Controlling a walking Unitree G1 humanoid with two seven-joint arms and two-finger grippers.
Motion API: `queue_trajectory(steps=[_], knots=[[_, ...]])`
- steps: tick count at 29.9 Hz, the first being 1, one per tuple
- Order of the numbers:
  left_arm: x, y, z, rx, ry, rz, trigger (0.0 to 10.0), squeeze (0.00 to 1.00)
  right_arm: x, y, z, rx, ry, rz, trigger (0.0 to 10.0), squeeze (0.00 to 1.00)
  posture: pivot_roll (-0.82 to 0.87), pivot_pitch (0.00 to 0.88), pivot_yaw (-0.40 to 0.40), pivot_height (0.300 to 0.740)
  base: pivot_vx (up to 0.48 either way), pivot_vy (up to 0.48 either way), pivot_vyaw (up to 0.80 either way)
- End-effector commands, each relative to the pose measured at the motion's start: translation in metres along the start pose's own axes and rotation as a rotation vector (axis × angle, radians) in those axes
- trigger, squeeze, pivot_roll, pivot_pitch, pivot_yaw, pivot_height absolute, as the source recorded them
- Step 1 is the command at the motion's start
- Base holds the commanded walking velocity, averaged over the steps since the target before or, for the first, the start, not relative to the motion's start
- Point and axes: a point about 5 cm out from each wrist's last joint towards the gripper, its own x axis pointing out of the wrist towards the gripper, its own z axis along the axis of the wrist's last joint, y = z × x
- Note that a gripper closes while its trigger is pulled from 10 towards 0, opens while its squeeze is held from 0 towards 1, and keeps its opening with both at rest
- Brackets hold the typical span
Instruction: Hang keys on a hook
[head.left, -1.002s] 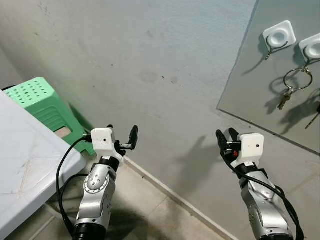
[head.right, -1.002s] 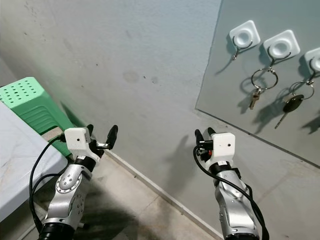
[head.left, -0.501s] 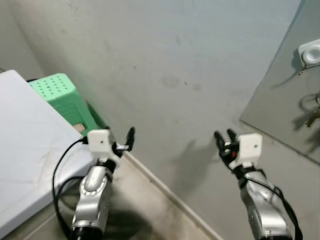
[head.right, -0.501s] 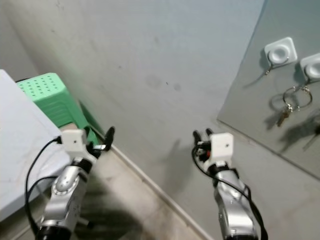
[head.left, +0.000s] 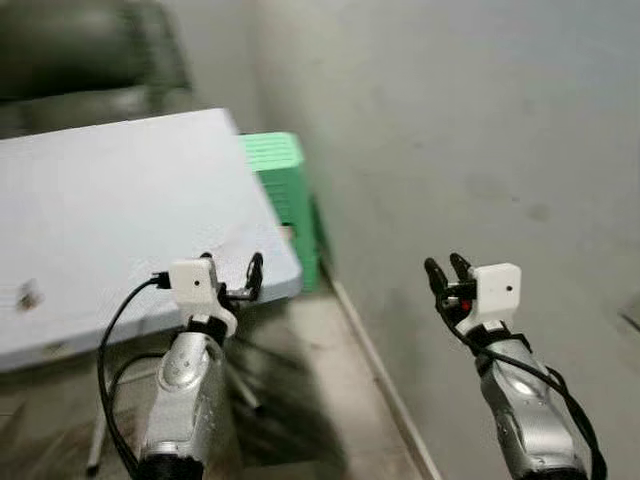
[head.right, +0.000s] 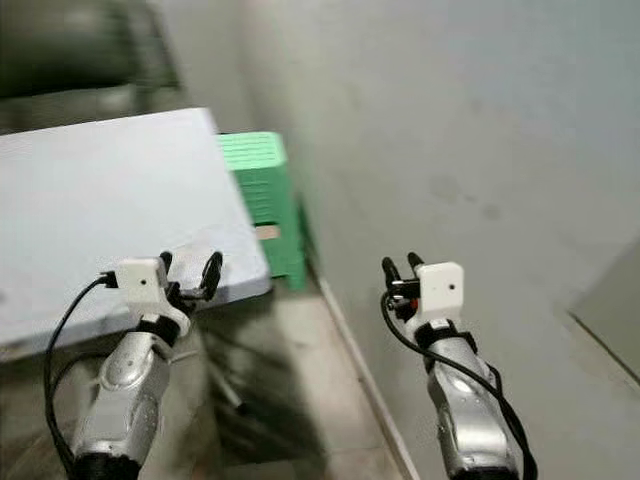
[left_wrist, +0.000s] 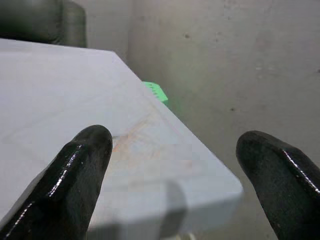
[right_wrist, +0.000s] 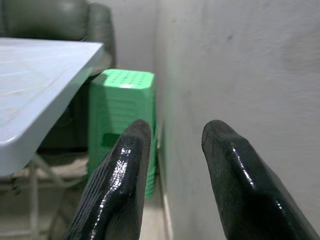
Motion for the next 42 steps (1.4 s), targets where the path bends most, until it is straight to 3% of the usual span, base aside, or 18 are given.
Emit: queue_trajectory(steps=[1, 12, 16, 42], knots=[[0.0011, 0.0034, 0.0046, 0.02, -0.011, 0.007, 10.0, 0.0, 0.0037, 0.0018, 0.0041, 0.008, -0.013, 0.011, 10.0, 0.0, -0.02, 0.0, -0.048, 0.74, 0.0, 0.0, 0.8], [0.0013, 0.0016, 0.0031, 0.007, -0.008, 0.015, 10.0, 0.0, 0.0071, 0.0017, 0.0089, 0.009, -0.026, 0.015, 10.0, 0.0, -0.02, 0.0, -0.056, 0.74, 0.0, 0.0, 0.78], [0.0009, 0.0023, 0.0031, -0.001, -0.005, 0.019, 10.0, 0.0, 0.0084, 0.0022, 0.0108, 0.045, -0.039, 0.006, 10.0, 0.0, -0.02, 0.0, -0.054, 0.74, 0.0, 0.0, 0.0], [0.0019, 0.0049, 0.0048, -0.034, -0.002, 0.041, 10.0, 0.0, 0.0054, 0.002, 0.0108, 0.061, -0.04, -0.005, 10.0, 0.0, -0.02, 0.021, -0.049, 0.74, 0.0, 0.051, 0.0]])
